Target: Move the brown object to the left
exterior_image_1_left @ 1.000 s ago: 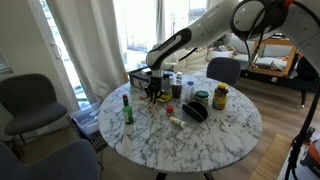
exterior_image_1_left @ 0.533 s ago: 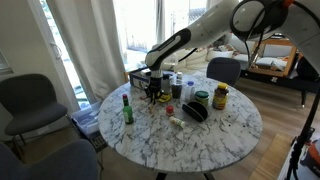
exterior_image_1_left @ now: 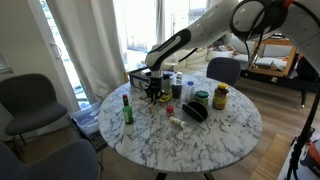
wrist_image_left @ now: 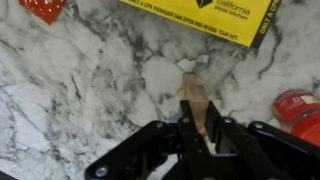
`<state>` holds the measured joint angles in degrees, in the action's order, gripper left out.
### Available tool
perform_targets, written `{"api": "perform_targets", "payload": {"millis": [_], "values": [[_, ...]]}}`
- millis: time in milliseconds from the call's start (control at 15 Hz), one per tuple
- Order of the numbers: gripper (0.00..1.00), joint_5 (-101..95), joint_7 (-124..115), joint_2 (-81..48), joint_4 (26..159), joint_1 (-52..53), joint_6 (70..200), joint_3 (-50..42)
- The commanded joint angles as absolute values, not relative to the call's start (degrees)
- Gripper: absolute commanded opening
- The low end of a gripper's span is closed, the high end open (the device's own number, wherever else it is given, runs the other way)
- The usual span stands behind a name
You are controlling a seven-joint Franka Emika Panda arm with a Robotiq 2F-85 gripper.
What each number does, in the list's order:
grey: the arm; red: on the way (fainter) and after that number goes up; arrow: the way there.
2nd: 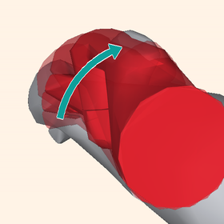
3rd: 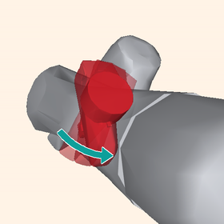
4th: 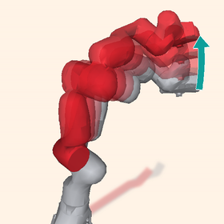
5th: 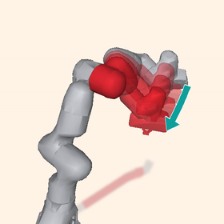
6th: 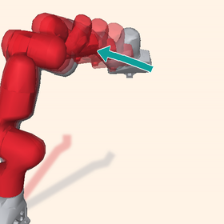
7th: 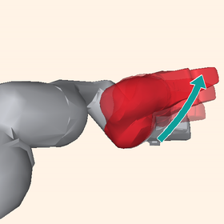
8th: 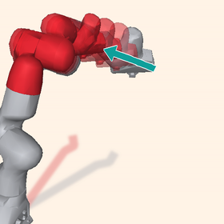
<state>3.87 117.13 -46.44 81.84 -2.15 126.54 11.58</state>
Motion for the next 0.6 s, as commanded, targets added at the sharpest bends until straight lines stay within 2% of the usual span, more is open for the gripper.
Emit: {"api": "perform_targets", "payload": {"millis": [0, 533], "values": [[0.04, 2.9, 116.2, -46.1, 82.3, -1.5, 125.9, 10.9], [0.04, 3.8, 117.1, -46.0, 82.6, -2.1, 126.3, 11.7]]}}
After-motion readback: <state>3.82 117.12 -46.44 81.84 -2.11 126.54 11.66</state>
